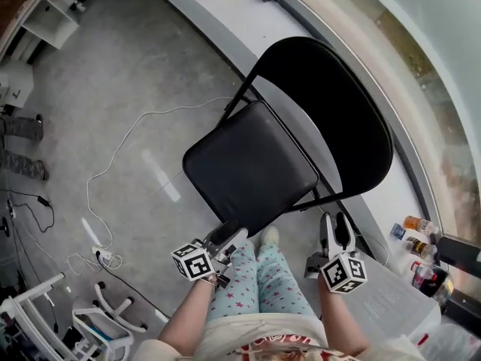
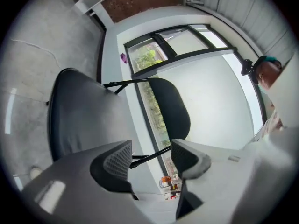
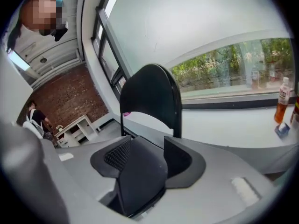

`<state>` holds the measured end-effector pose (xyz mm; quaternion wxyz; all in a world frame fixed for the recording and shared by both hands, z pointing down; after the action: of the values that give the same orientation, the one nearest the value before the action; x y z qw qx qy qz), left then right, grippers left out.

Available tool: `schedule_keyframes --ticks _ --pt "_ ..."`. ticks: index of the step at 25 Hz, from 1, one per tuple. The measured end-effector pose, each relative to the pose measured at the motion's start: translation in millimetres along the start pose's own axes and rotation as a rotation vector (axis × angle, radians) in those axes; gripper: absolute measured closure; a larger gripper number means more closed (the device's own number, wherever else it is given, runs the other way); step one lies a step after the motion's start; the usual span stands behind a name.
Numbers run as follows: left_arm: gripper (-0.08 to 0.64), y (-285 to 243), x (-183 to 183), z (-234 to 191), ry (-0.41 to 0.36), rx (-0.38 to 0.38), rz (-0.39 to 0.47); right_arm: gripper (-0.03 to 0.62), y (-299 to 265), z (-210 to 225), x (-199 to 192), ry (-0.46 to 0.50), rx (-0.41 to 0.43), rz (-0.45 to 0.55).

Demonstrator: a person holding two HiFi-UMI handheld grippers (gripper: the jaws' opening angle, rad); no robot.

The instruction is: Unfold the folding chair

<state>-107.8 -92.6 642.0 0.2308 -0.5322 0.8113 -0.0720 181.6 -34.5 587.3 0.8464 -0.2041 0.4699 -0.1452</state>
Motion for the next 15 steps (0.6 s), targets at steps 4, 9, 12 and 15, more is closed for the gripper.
schedule_keyframes --ticks 4,9,12,15 --pt "0.339 -6.4 28.7 77.8 -0.129 -0.059 0.023 0.381 1.2 -53.5 30.2 0.055 0.171 0.048" --pt "0.444 -1.8 39.9 150.6 -0.234 -0.025 0.071 0.475 9.5 -98.9 64.4 0.094 0.329 0.059" --pt "0.542 3.4 44.2 183.6 -0.337 0.014 0.074 0.539 24.7 -122.8 87.9 0.144 0.395 0.073" --pt "0.558 12.8 70.4 211.8 -0.435 0.017 0.142 0.566 29.7 -150.2 114.8 0.197 0.468 0.116"
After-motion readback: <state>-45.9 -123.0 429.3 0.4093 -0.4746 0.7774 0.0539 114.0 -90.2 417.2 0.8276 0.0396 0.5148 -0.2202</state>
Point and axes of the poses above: the fingertips, and each gripper's own axes: y backward along the fingers, z to its right, x out of its top, the point moved 5 cm from there along y, backward along the fingers, and after that the axes turned 7 degrees about x, right-handed, at the moved point
